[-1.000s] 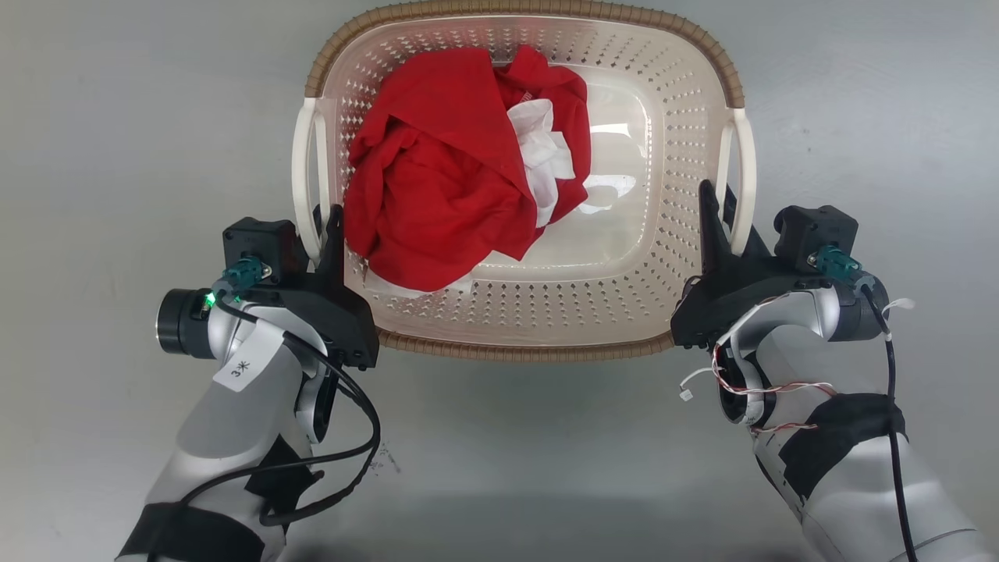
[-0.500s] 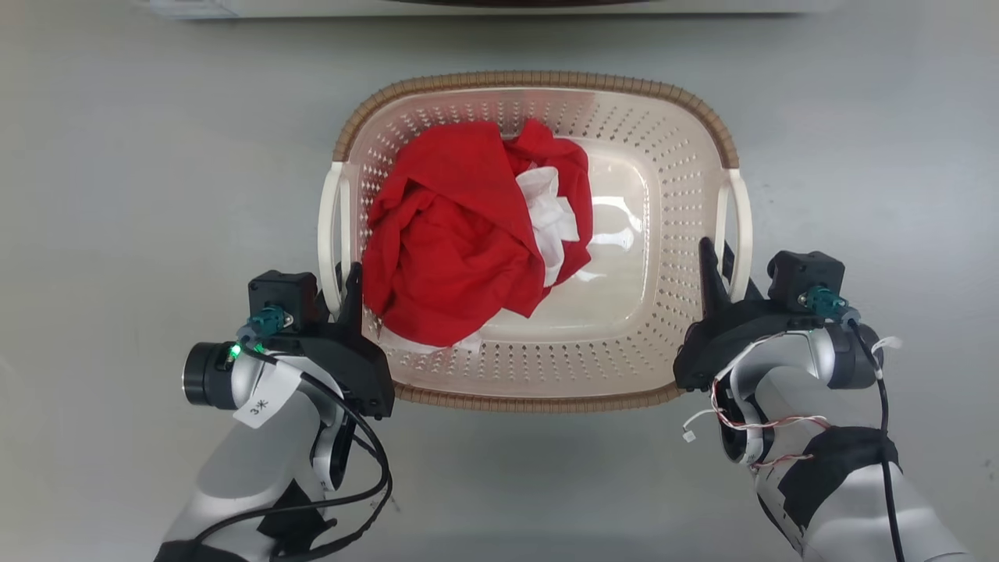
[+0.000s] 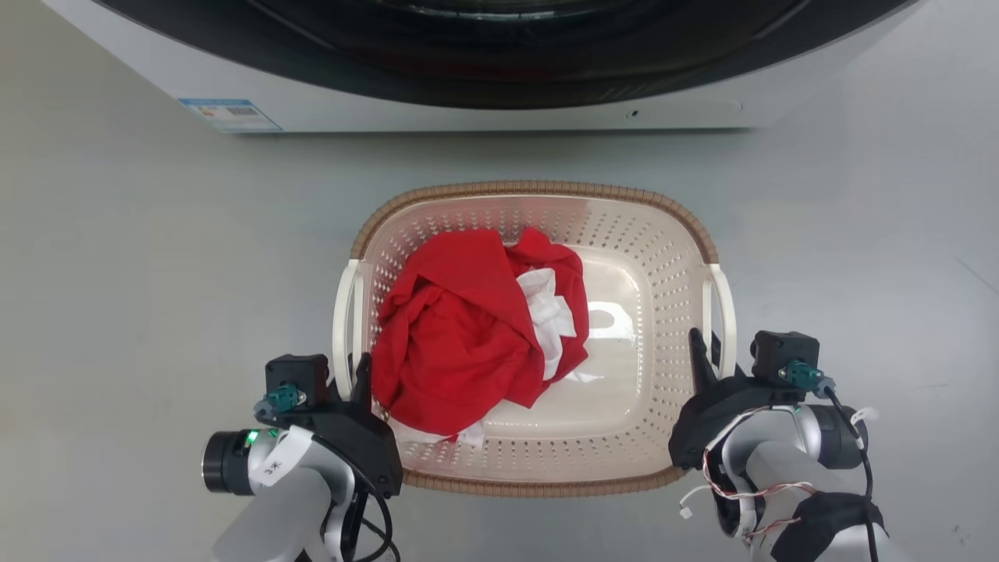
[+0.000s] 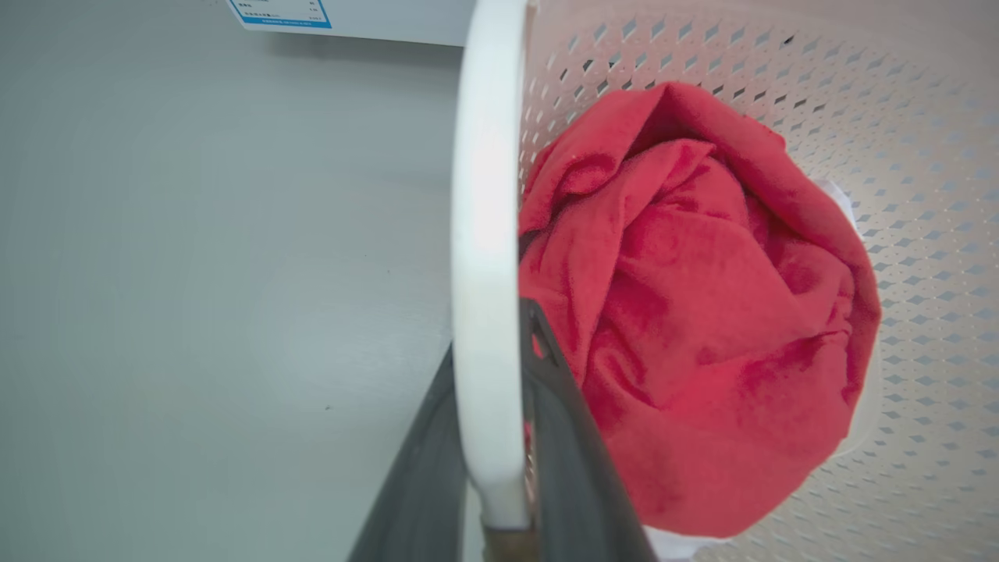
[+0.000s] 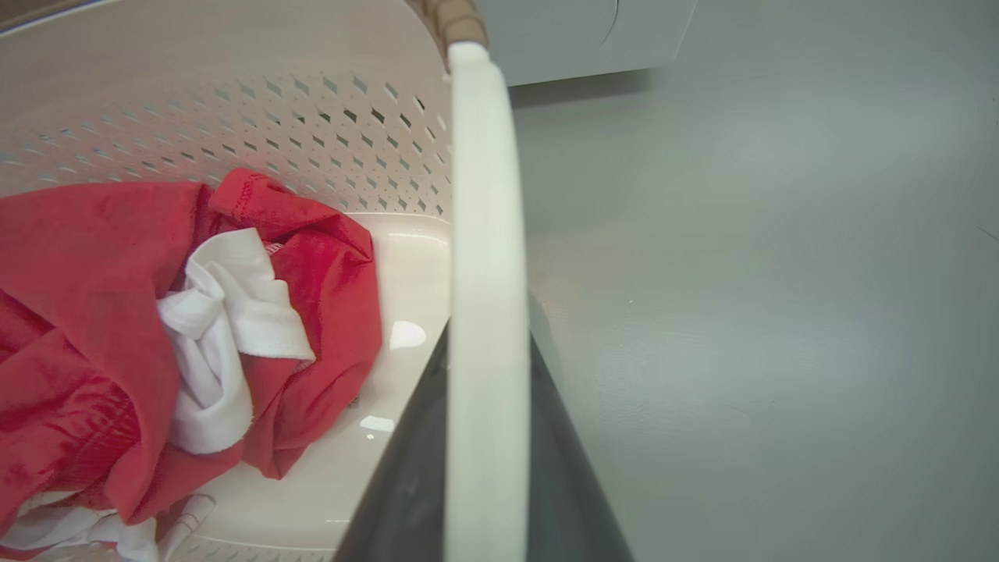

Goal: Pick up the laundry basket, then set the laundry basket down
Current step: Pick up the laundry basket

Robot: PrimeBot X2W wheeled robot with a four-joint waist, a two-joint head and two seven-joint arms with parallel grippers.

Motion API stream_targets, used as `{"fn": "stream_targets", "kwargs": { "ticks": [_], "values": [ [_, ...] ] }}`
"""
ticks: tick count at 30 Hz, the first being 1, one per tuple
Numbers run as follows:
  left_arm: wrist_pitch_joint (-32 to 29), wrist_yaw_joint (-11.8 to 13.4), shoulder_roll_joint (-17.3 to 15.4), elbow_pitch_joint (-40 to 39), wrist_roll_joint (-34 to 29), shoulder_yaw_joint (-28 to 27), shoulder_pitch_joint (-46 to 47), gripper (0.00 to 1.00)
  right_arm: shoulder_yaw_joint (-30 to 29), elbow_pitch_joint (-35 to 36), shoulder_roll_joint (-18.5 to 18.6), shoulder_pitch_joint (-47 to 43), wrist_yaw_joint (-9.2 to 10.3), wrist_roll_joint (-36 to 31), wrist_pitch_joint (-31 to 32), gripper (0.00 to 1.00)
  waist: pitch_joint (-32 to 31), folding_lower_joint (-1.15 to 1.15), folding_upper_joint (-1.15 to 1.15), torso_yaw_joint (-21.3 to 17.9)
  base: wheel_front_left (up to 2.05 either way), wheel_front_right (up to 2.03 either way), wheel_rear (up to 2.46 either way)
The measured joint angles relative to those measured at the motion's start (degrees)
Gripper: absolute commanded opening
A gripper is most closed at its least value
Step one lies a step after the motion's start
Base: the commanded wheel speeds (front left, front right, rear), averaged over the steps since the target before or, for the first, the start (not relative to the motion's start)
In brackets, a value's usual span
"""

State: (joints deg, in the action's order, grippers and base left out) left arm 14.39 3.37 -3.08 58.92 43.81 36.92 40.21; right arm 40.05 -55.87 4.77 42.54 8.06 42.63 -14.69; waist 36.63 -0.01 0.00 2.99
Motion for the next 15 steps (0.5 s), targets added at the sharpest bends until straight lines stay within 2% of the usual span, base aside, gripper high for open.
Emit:
{"fn": "stream_targets", "kwargs": {
  "ticks": [15],
  "values": [
    [-1.7,0.2,0.3,3.3,3.4,3.8,-5.0,0.00,5.5,-0.5,-0.3,-6.6,0.00,6.3,0.5,0.00,-11.8,-0.01,0.00,-0.1,0.00,0.00,0.00]
  ]
}}
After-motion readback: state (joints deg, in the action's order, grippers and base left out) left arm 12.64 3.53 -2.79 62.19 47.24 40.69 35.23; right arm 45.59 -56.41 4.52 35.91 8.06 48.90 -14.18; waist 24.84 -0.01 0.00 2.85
